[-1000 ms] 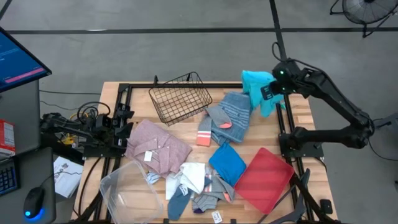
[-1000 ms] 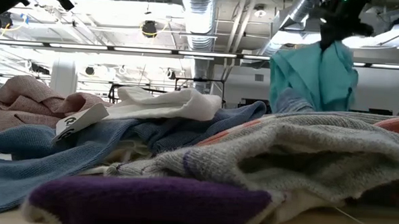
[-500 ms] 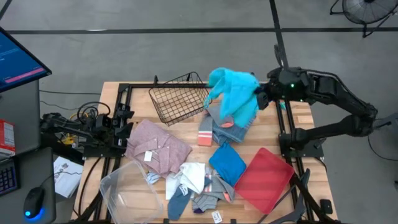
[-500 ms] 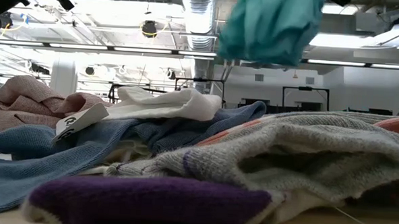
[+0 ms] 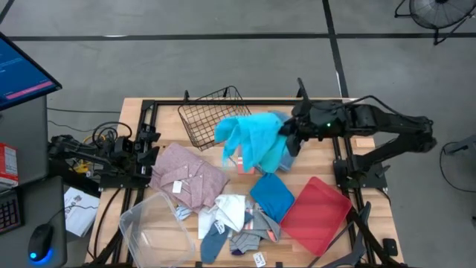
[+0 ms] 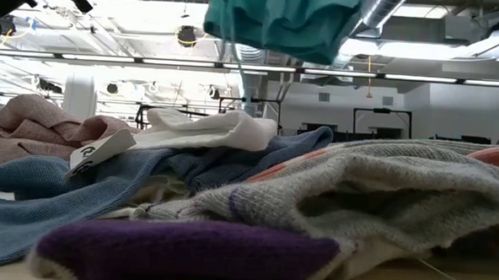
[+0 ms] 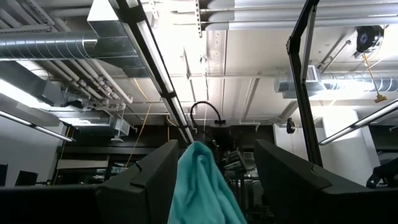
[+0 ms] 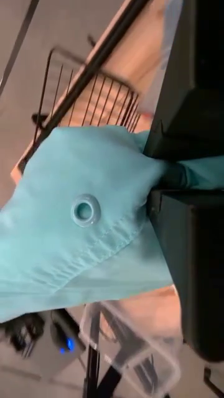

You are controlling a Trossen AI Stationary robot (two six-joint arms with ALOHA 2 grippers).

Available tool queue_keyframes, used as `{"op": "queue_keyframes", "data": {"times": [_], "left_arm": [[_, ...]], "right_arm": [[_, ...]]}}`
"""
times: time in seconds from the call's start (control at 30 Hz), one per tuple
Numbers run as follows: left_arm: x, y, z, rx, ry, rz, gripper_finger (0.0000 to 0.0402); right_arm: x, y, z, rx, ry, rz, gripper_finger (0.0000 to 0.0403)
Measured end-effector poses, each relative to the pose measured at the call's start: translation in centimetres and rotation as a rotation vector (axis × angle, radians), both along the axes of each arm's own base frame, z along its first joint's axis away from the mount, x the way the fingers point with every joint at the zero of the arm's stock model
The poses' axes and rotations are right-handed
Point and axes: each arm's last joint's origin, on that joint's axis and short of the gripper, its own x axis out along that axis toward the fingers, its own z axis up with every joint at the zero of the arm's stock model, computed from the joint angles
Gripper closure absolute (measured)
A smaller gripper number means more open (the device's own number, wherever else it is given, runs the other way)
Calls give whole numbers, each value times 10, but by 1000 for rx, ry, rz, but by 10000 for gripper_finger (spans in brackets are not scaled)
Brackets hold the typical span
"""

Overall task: Pick & Place Cloths
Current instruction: Put the light blue shorts into the transparent bin

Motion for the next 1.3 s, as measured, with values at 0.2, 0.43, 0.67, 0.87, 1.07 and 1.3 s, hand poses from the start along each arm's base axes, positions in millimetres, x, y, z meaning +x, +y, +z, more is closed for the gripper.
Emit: {"op": "queue_keyframes", "data": {"times": [0.2, 0.43, 0.67, 0.87, 1.07, 1.3], "left_arm": [[0, 0, 0, 0, -1, 0, 204], [0, 0, 0, -2, -3, 1, 204], [0, 0, 0, -79, -16, -76, 204], [-4, 2, 5, -147, -75, -83, 204], [-4, 2, 13, -254, -113, -172, 204], [20, -3, 60, -306, -50, -228, 204]], "right_arm": [[8, 21, 4, 31, -84, 74, 374], [20, 42, 9, 53, -188, 144, 374], [27, 54, 10, 126, -242, 153, 374], [33, 69, 11, 151, -289, 198, 374], [38, 72, 10, 153, -296, 199, 374], [34, 77, 2, 158, -214, 217, 374]]}}
